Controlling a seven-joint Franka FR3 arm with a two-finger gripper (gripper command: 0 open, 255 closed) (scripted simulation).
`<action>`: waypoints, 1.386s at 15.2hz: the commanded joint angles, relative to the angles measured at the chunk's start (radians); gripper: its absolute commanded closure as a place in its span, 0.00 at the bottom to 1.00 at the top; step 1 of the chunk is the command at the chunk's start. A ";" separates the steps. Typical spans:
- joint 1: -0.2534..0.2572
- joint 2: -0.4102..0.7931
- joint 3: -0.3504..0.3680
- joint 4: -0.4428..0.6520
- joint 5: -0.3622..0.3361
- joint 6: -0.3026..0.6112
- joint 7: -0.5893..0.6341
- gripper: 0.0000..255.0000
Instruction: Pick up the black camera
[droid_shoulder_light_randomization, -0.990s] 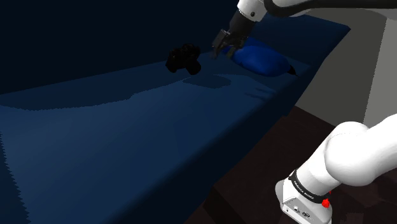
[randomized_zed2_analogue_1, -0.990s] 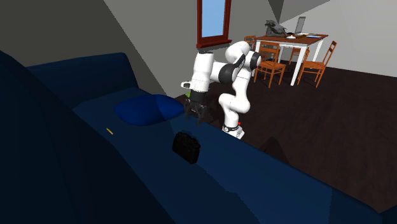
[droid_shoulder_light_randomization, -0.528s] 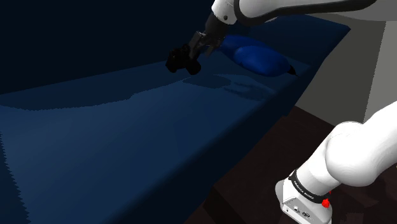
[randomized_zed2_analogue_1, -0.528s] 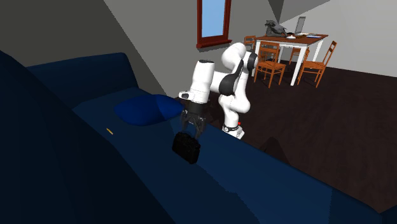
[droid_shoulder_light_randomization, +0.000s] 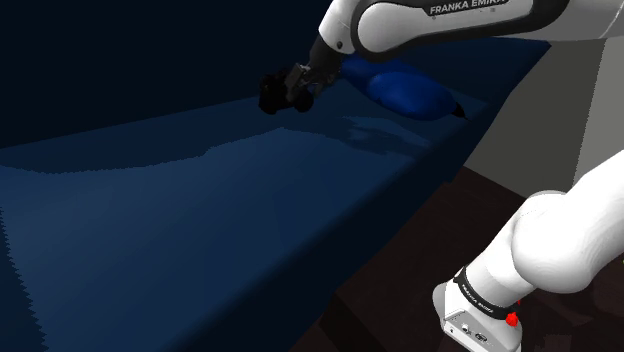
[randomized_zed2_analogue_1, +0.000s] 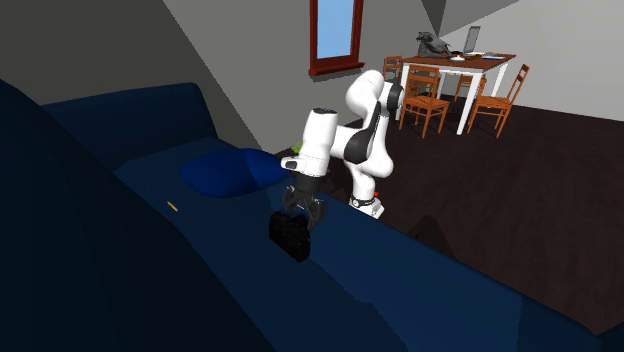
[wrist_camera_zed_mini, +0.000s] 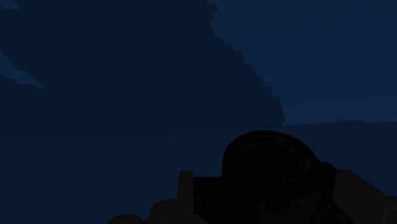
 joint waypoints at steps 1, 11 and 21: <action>0.000 0.004 0.000 -0.019 -0.001 0.023 0.001 0.00; 0.000 0.003 0.001 -0.019 -0.001 0.022 0.001 1.00; 0.000 -0.012 -0.002 0.086 0.004 -0.097 -0.005 1.00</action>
